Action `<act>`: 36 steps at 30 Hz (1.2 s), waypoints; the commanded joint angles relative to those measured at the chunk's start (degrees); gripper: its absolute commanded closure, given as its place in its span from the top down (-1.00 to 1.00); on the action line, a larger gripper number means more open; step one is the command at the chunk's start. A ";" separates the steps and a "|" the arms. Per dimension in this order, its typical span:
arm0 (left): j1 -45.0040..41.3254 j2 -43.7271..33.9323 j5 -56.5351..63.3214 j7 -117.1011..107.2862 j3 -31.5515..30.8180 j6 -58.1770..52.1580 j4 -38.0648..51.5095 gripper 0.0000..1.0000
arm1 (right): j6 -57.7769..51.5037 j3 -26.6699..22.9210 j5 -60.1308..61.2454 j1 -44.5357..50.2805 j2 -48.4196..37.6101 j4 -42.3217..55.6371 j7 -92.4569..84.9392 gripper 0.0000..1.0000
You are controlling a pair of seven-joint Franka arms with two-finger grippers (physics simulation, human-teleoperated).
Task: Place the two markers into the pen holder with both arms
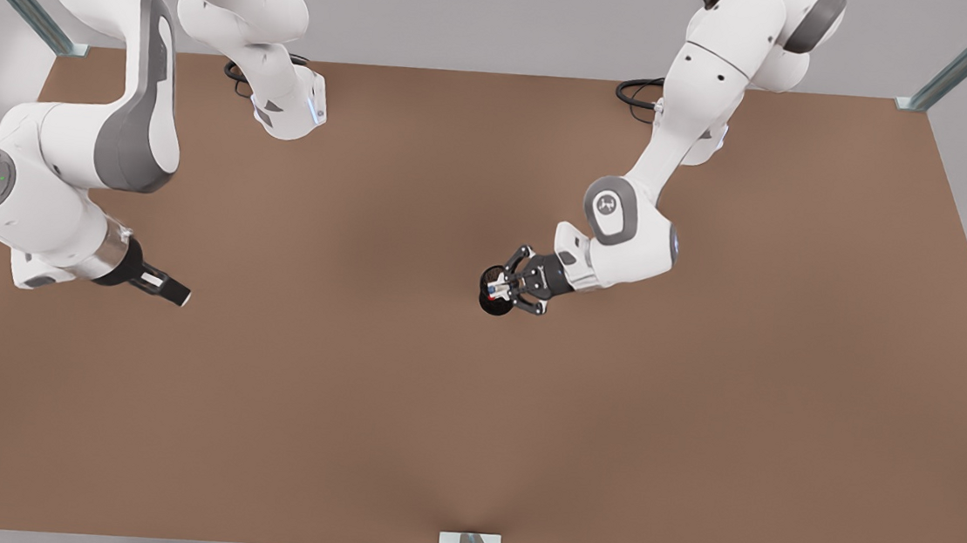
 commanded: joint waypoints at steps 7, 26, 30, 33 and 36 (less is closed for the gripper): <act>-1.47 0.69 -3.11 8.16 -0.26 2.01 0.26 -0.57 | 2.00 -0.01 0.02 -0.12 -0.10 -0.23 -22.66 1.00; 7.94 -5.29 79.77 -82.72 23.83 -59.25 34.01 1.00 | 2.09 -0.01 0.54 -0.82 -0.02 1.09 -25.30 1.00; 28.15 -12.41 87.77 -87.03 1.15 -58.46 34.10 1.00 | 2.44 -0.01 0.63 -0.47 0.25 1.09 -25.30 1.00; 27.80 -10.39 87.86 -92.74 1.15 -57.15 34.19 1.00 | 2.79 -0.01 0.54 -0.74 0.42 1.09 -25.48 1.00; 27.89 -8.54 87.94 -99.16 1.32 -54.16 35.07 1.00 | -2.91 -0.10 -0.24 -0.65 -2.38 4.08 -24.33 1.00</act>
